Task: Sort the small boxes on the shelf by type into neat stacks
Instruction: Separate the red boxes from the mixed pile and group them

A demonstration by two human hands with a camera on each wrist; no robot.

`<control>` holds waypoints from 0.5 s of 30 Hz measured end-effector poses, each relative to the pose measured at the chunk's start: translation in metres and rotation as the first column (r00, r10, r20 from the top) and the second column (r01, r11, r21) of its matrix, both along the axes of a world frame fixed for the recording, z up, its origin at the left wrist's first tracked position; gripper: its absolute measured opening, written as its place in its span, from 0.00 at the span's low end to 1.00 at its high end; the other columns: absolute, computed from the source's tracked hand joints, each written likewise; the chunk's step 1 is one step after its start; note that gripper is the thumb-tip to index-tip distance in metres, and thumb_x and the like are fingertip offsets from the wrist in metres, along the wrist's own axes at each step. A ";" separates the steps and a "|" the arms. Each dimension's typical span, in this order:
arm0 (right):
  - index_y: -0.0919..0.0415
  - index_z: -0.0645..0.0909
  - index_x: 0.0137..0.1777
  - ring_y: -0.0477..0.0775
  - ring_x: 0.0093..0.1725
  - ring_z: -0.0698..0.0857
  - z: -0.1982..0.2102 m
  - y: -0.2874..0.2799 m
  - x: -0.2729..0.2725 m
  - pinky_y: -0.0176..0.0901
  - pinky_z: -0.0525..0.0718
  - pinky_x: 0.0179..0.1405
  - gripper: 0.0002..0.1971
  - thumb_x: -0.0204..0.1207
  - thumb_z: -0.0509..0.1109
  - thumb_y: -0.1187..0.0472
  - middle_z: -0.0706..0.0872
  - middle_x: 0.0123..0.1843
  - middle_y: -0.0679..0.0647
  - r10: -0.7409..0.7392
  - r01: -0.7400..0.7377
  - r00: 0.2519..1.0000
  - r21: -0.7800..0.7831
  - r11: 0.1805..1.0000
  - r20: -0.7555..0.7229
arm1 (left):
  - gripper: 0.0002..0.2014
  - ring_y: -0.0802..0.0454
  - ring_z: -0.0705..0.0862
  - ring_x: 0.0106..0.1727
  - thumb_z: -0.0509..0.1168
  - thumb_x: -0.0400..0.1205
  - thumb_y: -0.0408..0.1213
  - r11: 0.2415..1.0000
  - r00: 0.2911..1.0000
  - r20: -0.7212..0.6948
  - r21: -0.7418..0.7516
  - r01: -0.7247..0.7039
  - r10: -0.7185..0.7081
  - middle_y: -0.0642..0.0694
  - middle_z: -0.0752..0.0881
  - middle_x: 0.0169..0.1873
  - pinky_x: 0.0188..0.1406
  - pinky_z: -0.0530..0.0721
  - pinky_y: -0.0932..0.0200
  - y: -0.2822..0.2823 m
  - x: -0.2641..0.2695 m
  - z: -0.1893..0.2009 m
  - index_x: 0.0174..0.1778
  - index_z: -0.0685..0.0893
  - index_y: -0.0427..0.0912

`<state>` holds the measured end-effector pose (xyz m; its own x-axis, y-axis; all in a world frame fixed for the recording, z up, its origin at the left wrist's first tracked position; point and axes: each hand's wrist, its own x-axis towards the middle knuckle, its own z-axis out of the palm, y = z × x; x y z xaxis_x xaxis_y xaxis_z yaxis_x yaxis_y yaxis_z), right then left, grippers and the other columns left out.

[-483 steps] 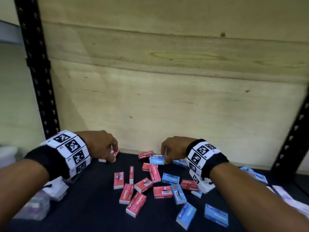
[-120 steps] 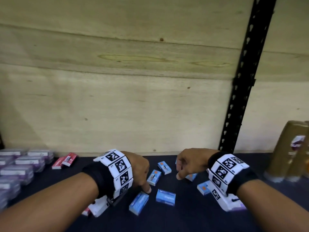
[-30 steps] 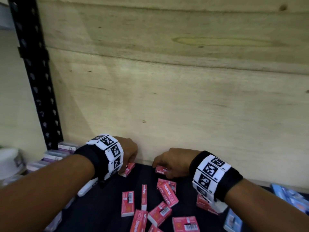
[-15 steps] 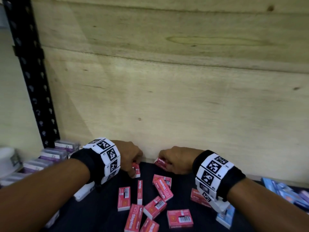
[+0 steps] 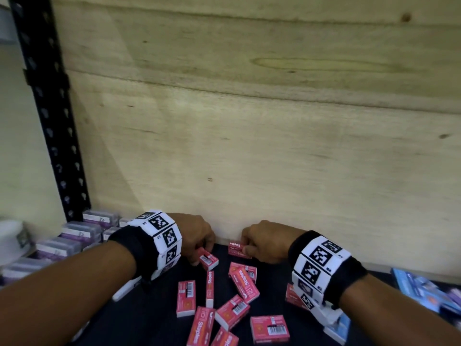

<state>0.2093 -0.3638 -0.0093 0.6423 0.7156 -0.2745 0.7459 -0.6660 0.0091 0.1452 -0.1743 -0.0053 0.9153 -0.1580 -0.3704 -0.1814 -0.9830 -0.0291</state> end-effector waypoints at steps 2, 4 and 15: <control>0.56 0.79 0.67 0.58 0.58 0.84 0.001 -0.002 -0.001 0.51 0.83 0.58 0.17 0.83 0.66 0.48 0.85 0.61 0.55 -0.014 0.014 1.000 0.003 1.000 -0.011 | 0.18 0.53 0.83 0.51 0.73 0.79 0.45 1.000 1.000 -0.016 -0.010 -0.015 0.015 0.51 0.87 0.57 0.48 0.79 0.62 0.001 -0.002 0.002 0.64 0.85 0.50; 0.56 0.78 0.66 0.57 0.58 0.84 0.001 -0.003 -0.001 0.49 0.83 0.57 0.18 0.81 0.69 0.49 0.85 0.62 0.55 -0.034 0.035 0.999 0.011 0.999 -0.017 | 0.16 0.54 0.84 0.52 0.68 0.82 0.48 0.999 0.999 -0.021 -0.012 -0.031 0.030 0.53 0.87 0.58 0.52 0.79 0.60 0.003 -0.005 0.005 0.66 0.85 0.52; 0.57 0.74 0.65 0.58 0.57 0.83 0.000 0.000 -0.001 0.48 0.80 0.53 0.16 0.83 0.67 0.49 0.83 0.62 0.57 -0.073 0.073 0.997 0.022 0.997 -0.019 | 0.14 0.48 0.83 0.57 0.63 0.85 0.50 0.989 0.989 0.039 0.052 -0.141 0.139 0.50 0.85 0.59 0.55 0.79 0.56 0.011 -0.002 0.002 0.65 0.79 0.52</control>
<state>0.2079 -0.3634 -0.0088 0.6878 0.6733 -0.2712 0.6954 -0.7184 -0.0200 0.1430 -0.1636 -0.0029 0.9397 -0.0074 -0.3419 -0.0397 -0.9954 -0.0876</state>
